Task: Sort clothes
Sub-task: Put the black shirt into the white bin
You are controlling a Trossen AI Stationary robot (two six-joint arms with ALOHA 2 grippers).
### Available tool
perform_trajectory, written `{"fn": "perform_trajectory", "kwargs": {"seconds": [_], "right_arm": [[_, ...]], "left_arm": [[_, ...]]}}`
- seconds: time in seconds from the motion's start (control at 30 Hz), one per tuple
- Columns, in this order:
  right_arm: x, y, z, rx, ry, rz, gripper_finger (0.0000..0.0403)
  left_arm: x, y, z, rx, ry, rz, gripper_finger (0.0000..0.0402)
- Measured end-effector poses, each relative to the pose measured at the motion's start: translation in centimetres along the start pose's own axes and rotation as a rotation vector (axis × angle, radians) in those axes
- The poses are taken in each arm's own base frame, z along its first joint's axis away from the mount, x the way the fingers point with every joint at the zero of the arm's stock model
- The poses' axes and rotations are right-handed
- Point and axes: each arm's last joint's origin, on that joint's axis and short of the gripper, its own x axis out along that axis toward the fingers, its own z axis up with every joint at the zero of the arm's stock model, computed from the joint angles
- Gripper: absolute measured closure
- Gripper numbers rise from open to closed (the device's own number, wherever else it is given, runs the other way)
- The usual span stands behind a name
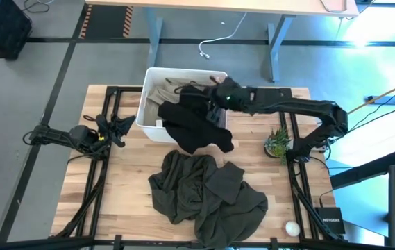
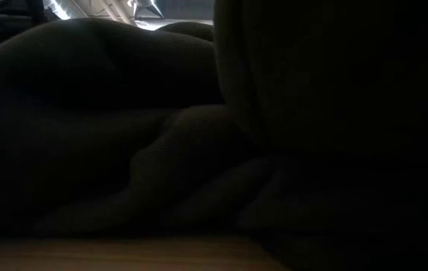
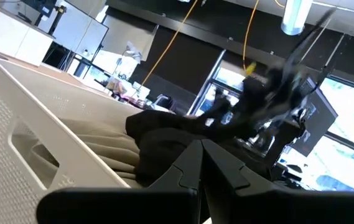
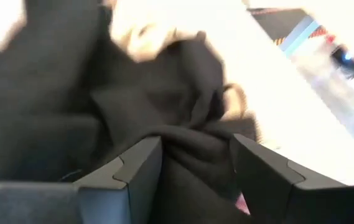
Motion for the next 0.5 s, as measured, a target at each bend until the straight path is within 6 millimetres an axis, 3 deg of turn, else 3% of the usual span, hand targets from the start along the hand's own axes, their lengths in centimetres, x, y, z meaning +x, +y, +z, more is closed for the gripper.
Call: {"fn": "perform_trajectory", "kwargs": {"seconds": [0.1,0.27,0.4,0.5], "right_arm": [[-3.6,-0.4,2.7,-0.023,-0.002,-0.01,0.0197],[-9.1,0.0,4.7,-0.036,-0.022,0.006,0.0197],[-11.8,1.2,3.6,-0.064,0.053,0.054,0.0197],[-12.1,3.0,1.5,-0.115,0.189,0.044,0.0197]], "left_arm": [[0.0,0.0,0.0,0.001,0.003,0.001,0.0398],[0.0,0.1,-0.2,0.002,0.017,0.004,0.0398],[0.0,0.1,-0.2,-0.009,0.016,0.004,0.0398],[0.0,0.0,-0.2,-0.017,0.016,0.004,0.0398]]}}
